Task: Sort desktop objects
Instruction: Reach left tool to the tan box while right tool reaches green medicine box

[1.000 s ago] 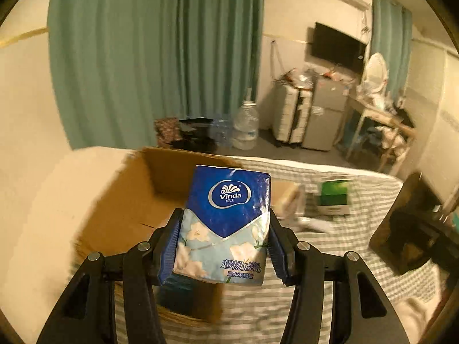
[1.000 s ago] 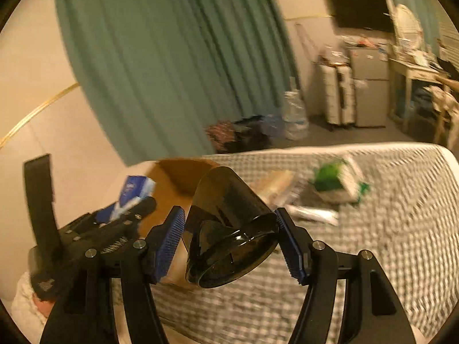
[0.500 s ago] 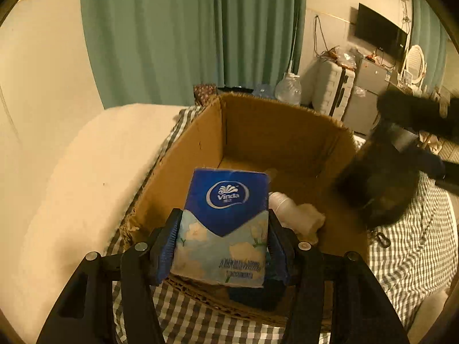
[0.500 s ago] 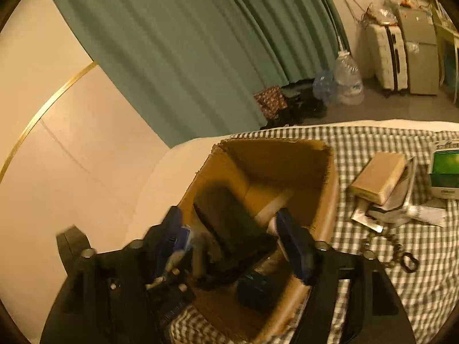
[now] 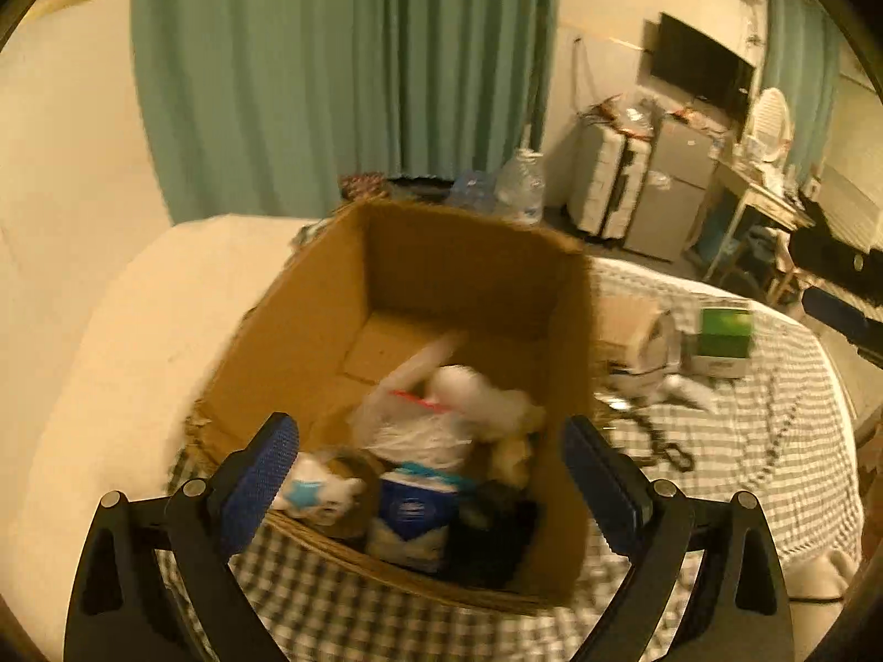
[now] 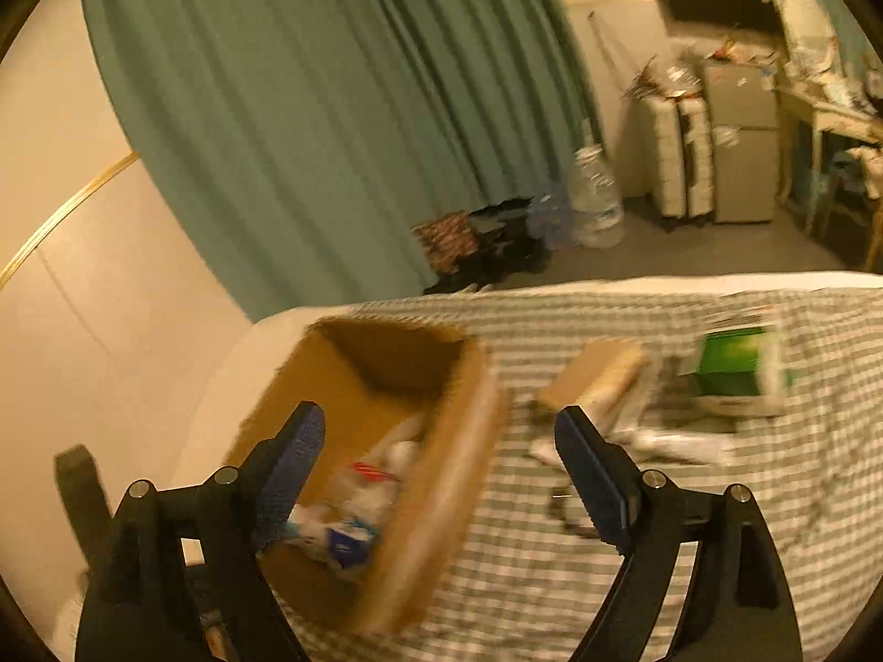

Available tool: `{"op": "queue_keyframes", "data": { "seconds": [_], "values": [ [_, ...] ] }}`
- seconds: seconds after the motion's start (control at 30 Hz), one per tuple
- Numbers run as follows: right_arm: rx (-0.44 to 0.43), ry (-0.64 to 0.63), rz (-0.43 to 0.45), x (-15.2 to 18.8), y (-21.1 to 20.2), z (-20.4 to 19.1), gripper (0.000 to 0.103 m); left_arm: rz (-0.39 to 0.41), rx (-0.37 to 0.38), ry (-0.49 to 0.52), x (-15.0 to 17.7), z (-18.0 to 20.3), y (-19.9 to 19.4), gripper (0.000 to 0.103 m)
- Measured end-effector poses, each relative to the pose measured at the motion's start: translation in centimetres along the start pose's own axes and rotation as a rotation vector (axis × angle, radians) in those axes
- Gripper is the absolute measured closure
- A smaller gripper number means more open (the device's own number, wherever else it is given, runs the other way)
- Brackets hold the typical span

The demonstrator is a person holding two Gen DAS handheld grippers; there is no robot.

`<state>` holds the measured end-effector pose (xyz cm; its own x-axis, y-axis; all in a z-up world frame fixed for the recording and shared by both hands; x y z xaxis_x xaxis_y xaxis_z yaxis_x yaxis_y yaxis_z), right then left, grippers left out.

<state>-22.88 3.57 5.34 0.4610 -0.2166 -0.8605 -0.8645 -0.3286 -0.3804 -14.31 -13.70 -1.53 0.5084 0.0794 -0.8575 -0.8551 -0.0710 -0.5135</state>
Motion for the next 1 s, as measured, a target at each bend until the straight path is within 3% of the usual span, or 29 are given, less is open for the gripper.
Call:
{"op": "queue_keyframes", "data": {
  "seconds": [0.23,0.47,0.6,0.73,0.83,1.0],
  "values": [
    [0.131,0.029,0.054,-1.8,-6.9,8.3,0.018,0.036,0.078,0.049,0.5,9.2,-1.8,0.004],
    [0.213,0.021,0.056,0.3,-8.8,15.1,0.018,-0.062,0.098,0.062,4.0,16.5,2.7,0.003],
    [0.220,0.070,0.032,1.6,-7.0,18.4,0.018,-0.012,0.099,0.055,3.7,17.6,5.3,0.003],
    [0.208,0.097,0.009,1.5,-4.2,20.8,0.018,0.007,0.122,0.081,0.9,18.6,9.2,0.003],
    [0.192,0.079,-0.001,0.8,-2.1,21.5,0.018,-0.013,0.138,0.107,-0.6,19.4,13.0,0.003],
    [0.100,-0.013,-0.001,-0.8,1.9,21.8,0.018,-0.086,0.254,0.170,-0.4,22.0,19.1,0.003]
  ]
}}
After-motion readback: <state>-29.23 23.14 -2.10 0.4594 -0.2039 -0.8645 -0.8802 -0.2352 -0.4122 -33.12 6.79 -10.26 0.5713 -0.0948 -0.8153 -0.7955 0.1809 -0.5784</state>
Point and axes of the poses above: each gripper's, at about its wrist camera, not at the fingertips, and y roughly the way its jaws point, z to its right, x to its underside, the point moved 2 cm from there along y, roughly the way its jaws point, and after that the axes turned 14 degrees about z, right-handed, at the moved point
